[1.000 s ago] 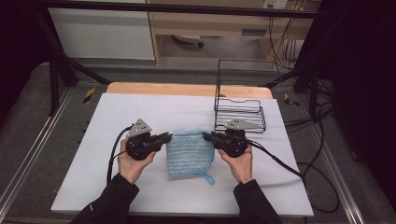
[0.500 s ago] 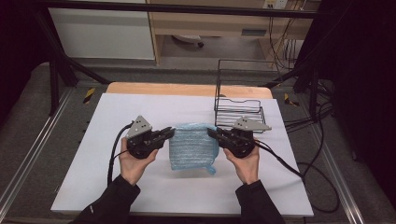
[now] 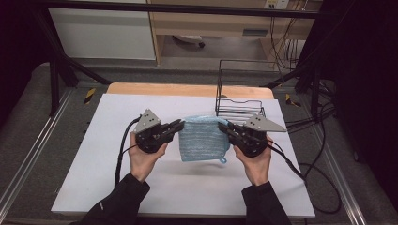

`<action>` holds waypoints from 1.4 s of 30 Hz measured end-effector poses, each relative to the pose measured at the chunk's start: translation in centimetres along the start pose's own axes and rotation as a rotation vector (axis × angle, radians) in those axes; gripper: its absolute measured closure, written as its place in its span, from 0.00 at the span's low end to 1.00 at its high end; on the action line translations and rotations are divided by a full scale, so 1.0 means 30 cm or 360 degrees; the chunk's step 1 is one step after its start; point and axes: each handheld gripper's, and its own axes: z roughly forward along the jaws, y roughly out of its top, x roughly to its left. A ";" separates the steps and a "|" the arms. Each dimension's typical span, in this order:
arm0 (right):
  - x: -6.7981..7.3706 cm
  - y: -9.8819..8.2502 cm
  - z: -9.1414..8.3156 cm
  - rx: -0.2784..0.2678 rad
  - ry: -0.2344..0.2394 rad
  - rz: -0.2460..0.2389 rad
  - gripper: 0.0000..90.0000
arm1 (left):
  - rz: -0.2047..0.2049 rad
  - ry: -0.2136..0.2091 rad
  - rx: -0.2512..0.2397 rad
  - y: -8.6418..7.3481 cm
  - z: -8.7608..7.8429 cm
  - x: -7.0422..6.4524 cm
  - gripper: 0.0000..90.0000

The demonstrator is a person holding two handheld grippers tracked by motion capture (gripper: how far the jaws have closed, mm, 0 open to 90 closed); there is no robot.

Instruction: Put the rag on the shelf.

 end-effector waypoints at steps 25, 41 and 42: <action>-0.074 0.133 -0.131 -0.0305 -0.0269 -0.0048 0.90 | 0.0026 -0.0064 -0.0264 0.202 0.127 -0.084 0.94; -0.123 0.231 -0.170 -0.0439 -0.0375 -0.0073 0.90 | 0.0017 -0.0089 -0.0375 0.314 0.200 -0.109 0.94; -0.125 0.239 -0.174 -0.0448 -0.0383 -0.0082 0.90 | 0.0019 -0.0091 -0.0380 0.322 0.203 -0.111 0.94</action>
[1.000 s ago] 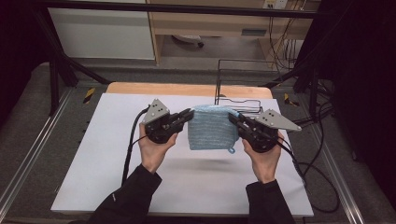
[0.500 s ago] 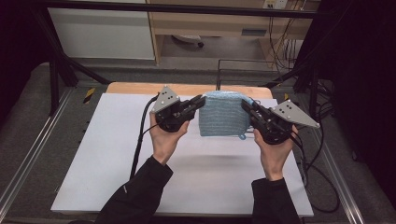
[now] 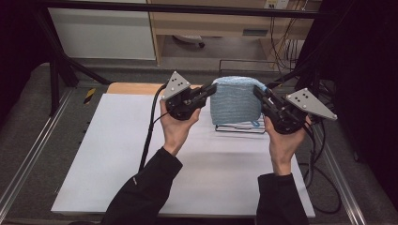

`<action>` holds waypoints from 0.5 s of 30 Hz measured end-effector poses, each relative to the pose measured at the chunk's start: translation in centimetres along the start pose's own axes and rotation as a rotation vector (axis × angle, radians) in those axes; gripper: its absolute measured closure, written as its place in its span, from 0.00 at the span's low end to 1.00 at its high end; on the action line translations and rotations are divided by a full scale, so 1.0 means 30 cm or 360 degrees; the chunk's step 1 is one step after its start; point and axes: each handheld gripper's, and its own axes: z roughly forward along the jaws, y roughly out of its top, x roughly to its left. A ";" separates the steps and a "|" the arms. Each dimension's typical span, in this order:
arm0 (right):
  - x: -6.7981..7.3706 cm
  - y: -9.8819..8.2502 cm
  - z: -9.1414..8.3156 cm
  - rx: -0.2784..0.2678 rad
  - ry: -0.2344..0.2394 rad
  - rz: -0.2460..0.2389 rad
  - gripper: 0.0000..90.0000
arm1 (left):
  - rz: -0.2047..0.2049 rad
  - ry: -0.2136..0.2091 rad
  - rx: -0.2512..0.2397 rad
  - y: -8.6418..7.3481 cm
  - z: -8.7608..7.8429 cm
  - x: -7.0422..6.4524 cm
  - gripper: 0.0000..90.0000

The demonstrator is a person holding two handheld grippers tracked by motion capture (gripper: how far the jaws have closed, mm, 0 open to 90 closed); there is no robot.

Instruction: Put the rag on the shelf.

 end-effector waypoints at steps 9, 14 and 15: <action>-0.028 0.064 0.001 -0.0069 -0.0045 -0.0023 0.90 | 0.0009 -0.0012 -0.0069 0.052 0.042 -0.014 0.94; -0.043 0.102 0.009 -0.0098 -0.0056 -0.0040 0.90 | 0.0019 -0.0003 -0.0102 0.100 0.064 -0.013 0.94; -0.046 0.110 0.009 -0.0106 -0.0056 -0.0035 0.90 | 0.0023 -0.0002 -0.0108 0.110 0.068 -0.014 0.94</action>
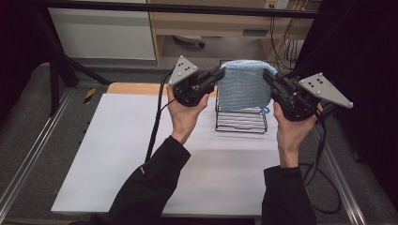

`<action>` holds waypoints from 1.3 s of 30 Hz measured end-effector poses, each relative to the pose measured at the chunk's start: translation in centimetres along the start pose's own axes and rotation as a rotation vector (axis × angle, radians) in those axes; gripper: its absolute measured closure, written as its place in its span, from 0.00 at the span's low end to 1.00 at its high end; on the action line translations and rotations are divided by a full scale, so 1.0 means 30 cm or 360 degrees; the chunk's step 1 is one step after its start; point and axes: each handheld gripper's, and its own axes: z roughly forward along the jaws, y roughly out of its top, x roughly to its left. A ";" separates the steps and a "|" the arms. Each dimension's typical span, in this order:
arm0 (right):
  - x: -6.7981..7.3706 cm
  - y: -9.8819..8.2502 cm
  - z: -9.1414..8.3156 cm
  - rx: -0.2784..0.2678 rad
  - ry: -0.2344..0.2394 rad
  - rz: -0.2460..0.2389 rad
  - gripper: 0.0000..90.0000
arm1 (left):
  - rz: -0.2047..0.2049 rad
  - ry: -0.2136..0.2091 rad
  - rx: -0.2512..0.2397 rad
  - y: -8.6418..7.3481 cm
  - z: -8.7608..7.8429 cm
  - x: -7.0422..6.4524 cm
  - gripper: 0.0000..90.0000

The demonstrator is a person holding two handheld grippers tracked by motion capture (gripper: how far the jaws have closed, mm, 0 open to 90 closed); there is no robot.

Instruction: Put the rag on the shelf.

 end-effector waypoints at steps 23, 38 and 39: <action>-0.074 0.161 0.051 -0.0120 -0.0049 -0.0056 0.90 | 0.0060 0.0034 -0.0113 0.169 0.093 -0.012 0.94; -0.112 0.214 0.124 -0.0137 -0.0056 -0.0069 0.90 | 0.0107 0.0095 -0.0136 0.228 0.146 0.023 0.94; -0.115 0.212 0.130 -0.0133 -0.0056 -0.0068 0.90 | 0.0104 0.0101 -0.0140 0.230 0.153 0.029 0.94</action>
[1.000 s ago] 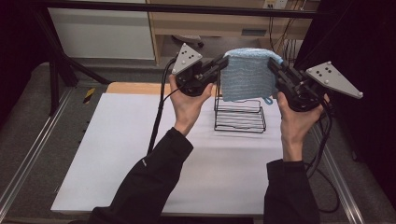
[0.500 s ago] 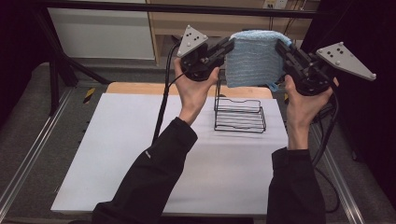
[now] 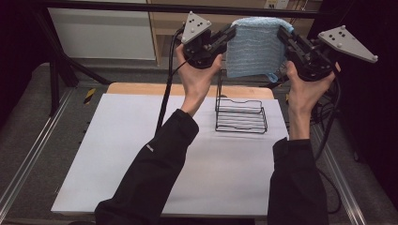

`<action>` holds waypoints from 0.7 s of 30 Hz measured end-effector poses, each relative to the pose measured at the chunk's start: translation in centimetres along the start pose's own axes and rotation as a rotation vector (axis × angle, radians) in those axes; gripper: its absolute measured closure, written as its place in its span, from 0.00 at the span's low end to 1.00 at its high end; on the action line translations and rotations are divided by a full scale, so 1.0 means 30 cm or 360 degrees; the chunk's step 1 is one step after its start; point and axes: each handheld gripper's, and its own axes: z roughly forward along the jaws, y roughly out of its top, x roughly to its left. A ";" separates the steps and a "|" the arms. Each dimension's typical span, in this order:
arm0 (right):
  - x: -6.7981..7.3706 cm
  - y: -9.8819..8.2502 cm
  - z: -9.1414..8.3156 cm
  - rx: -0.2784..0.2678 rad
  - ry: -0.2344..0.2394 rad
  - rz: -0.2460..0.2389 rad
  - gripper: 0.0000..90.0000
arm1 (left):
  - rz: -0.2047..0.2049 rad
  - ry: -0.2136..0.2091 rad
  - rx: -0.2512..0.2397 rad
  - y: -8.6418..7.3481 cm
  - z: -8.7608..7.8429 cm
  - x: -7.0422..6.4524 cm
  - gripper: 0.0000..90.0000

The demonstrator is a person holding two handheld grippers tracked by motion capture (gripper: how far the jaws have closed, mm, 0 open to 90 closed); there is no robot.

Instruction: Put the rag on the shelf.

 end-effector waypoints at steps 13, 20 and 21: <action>-0.043 -0.045 0.088 0.0060 -0.0003 0.0009 0.90 | -0.0012 0.0048 0.0043 -0.038 0.078 0.064 0.94; -0.064 -0.096 0.110 0.0127 -0.0010 0.0005 0.91 | 0.0019 0.0069 0.0111 -0.088 0.113 0.080 0.94; -0.069 -0.104 0.113 0.0135 -0.0014 0.0008 0.91 | 0.0022 0.0072 0.0118 -0.096 0.120 0.081 0.94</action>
